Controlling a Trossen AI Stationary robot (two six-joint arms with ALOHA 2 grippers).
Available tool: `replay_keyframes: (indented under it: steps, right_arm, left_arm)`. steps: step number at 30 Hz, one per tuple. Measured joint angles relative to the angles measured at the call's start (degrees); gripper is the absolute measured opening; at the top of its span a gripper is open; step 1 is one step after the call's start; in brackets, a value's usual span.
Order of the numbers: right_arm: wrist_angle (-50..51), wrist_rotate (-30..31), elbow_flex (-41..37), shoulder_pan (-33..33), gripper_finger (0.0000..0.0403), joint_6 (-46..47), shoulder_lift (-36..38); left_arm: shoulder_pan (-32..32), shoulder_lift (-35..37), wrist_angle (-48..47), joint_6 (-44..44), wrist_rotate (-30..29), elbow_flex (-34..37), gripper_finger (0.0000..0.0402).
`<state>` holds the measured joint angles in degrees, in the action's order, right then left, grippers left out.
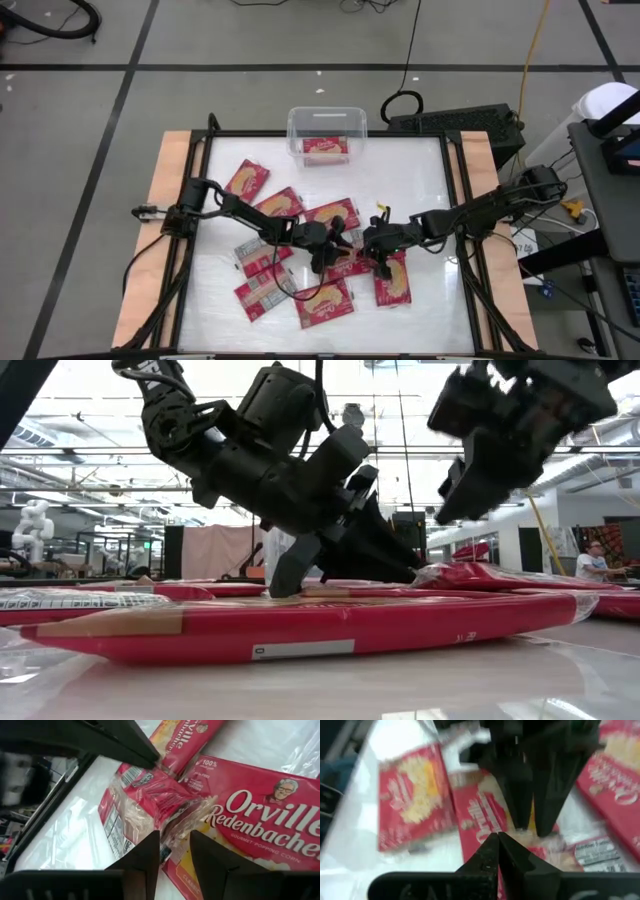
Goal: Sort popcorn bags into baskets
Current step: Put the popcorn bag into the transparent bin
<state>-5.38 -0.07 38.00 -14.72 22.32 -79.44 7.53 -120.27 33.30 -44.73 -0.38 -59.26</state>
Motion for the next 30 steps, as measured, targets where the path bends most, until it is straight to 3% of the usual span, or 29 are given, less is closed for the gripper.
replay_keyframes:
  steps: [9, 17, 22, 30]
  right_arm:
    - [3.59, 6.23, 0.14, -3.42, 0.0, 2.52, 9.15]
    - [8.04, 9.35, 0.09, -6.76, 0.0, 5.68, 9.69]
    - [10.12, 10.77, 0.09, -7.5, 0.0, 6.25, 9.71]
    - [14.12, 10.6, 0.07, -8.49, 0.0, 10.04, 9.67]
  left_arm:
    - [-1.56, -0.58, -13.63, -3.68, 1.04, -6.43, 0.0083]
    - [-1.41, -0.11, -32.87, -6.13, -4.74, -17.17, 0.016]
    - [-1.94, -0.07, -35.3, -10.84, -4.42, -19.64, 0.0187]
    - [-5.12, -2.13, -37.71, -14.35, -1.13, -19.72, 0.0169]
